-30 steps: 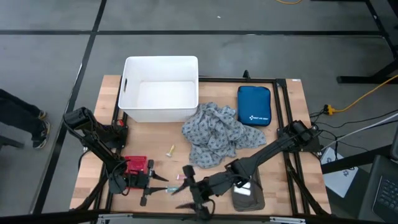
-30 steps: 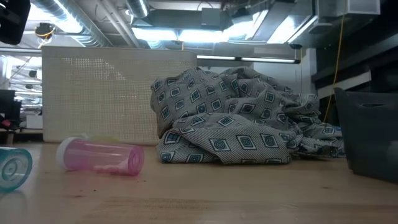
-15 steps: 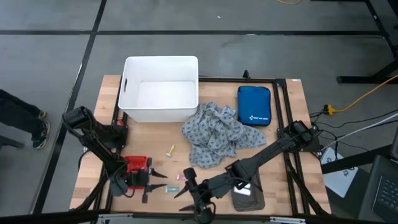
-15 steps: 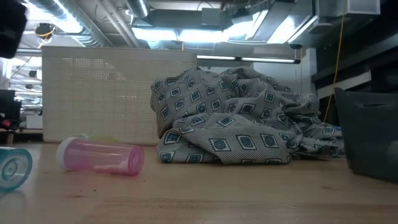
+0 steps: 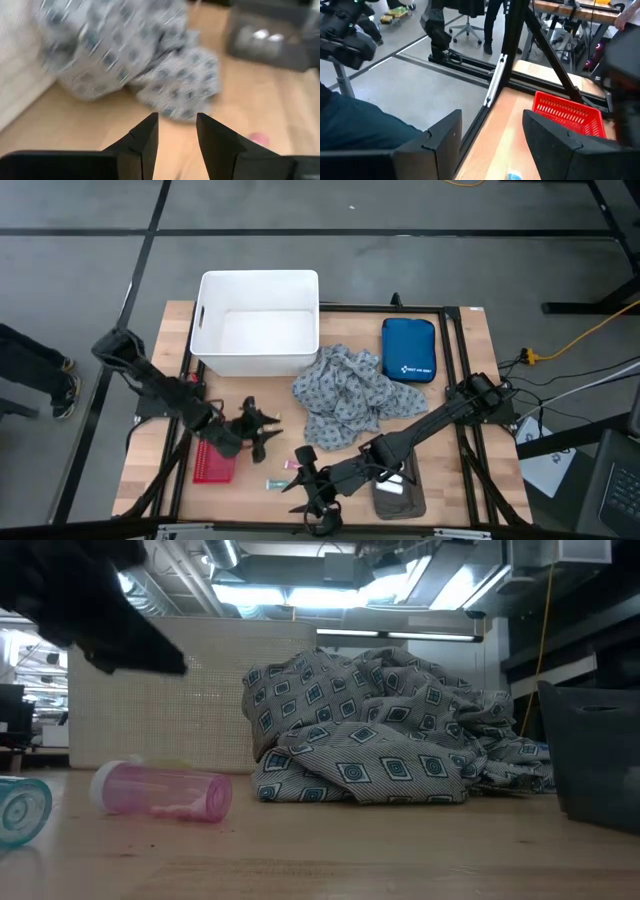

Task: Pick & Place Medicine items
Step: Put the yellow pill bottle into the red bin

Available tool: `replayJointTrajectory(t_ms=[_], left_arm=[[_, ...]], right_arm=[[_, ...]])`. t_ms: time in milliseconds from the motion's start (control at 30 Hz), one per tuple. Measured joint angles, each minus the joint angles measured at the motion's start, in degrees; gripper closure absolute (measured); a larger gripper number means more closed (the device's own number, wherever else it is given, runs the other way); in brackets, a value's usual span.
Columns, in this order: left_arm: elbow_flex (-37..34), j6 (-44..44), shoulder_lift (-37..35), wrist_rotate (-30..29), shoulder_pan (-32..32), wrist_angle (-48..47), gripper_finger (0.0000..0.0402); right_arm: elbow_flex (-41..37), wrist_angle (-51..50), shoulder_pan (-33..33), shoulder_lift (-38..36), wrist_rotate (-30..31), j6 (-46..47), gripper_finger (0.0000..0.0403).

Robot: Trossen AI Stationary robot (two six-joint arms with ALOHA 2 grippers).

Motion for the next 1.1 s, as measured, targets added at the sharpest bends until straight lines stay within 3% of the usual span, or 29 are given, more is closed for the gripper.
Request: replayJointTrajectory(t_ms=[500,1100], left_arm=[[0.0,-10.4,-0.8,17.6,12.1,-16.8,0.0272],[0.0,-12.3,-0.5,26.8,17.6,-18.3,0.0272]], right_arm=[[0.0,-1.6,0.0,0.0,0.9,0.3,0.0193],[0.0,-2.0,0.0,0.0,0.9,0.4,0.0193]])
